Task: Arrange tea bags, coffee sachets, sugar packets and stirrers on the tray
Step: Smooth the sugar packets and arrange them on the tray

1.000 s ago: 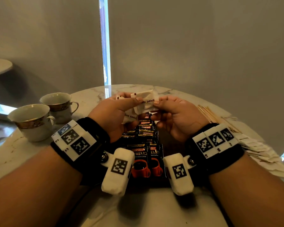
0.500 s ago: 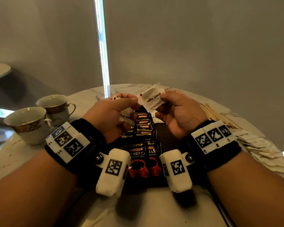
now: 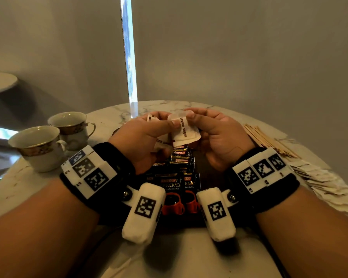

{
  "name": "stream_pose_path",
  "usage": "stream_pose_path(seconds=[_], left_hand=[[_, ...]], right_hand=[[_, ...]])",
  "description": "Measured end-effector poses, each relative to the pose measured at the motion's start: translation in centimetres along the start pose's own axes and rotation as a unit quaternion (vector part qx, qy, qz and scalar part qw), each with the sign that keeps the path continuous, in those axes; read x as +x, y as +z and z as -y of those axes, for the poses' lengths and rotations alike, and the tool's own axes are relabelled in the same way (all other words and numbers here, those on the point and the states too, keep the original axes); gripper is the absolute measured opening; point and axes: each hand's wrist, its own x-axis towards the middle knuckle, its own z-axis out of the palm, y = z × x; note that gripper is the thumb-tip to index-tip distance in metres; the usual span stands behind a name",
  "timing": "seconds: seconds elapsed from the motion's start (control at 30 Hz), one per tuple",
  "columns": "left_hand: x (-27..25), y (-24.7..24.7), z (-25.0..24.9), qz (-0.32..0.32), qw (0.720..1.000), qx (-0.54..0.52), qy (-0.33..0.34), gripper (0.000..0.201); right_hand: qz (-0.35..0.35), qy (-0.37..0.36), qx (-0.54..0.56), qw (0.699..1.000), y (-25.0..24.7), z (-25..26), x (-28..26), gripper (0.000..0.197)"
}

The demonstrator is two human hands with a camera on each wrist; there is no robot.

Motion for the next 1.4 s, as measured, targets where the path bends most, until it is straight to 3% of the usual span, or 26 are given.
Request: stream_pose_path(seconds=[0.1, 0.27, 0.4, 0.47, 0.57, 0.8, 0.87, 0.97, 1.07, 1.2, 1.4], left_hand=[[0.2, -0.3, -0.3, -0.019, 0.999, -0.037, 0.019, 0.015], [0.3, -0.6, -0.3, -0.009, 0.999, -0.041, 0.018, 0.020], [0.1, -0.7, -0.2, 0.013, 1.000, 0.005, 0.001, 0.063], [0.1, -0.7, -0.3, 0.009, 1.000, 0.017, -0.001, 0.053], [0.0, -0.4, -0.4, -0.019, 1.000, 0.022, 0.001, 0.007], [0.7, -0.9, -0.1, -0.027, 0.999, 0.025, 0.020, 0.008], [0.8, -0.8, -0.2, -0.027, 1.000, 0.005, 0.014, 0.003], [0.8, -0.9, -0.5, -0.024, 1.000, -0.004, 0.016, 0.006], [0.7, -1.2, -0.8, -0.017, 1.000, -0.005, 0.020, 0.019], [0.7, -1.4, -0.8, -0.016, 1.000, -0.013, 0.012, 0.021], [0.7, -1.4, -0.7, -0.025, 1.000, -0.008, 0.002, 0.010]], right_hand=[[0.025, 0.009, -0.034, 0.999, 0.1, 0.2, -0.4, 0.033], [-0.018, 0.003, -0.077, 0.997, 0.4, -0.1, -0.4, 0.010], [-0.035, -0.005, -0.051, 0.998, 0.1, 0.0, 0.0, 0.008], [-0.022, -0.004, -0.047, 0.999, 0.0, 0.0, 0.0, 0.011], [-0.009, -0.003, -0.033, 0.999, 0.0, -0.1, 0.0, 0.016], [0.028, 0.032, -0.110, 0.993, -0.9, 0.2, 0.3, 0.034], [0.000, 0.028, -0.099, 0.995, -1.8, 0.8, 1.0, 0.027], [-0.098, 0.042, -0.034, 0.994, -4.2, 1.7, 2.5, 0.004], [-0.189, 0.086, 0.001, 0.978, -6.6, 1.2, 3.8, 0.009], [-0.204, 0.167, -0.042, 0.964, -7.7, -0.3, 4.2, 0.008], [-0.184, 0.209, -0.088, 0.957, -7.7, -0.9, 3.8, 0.030]])
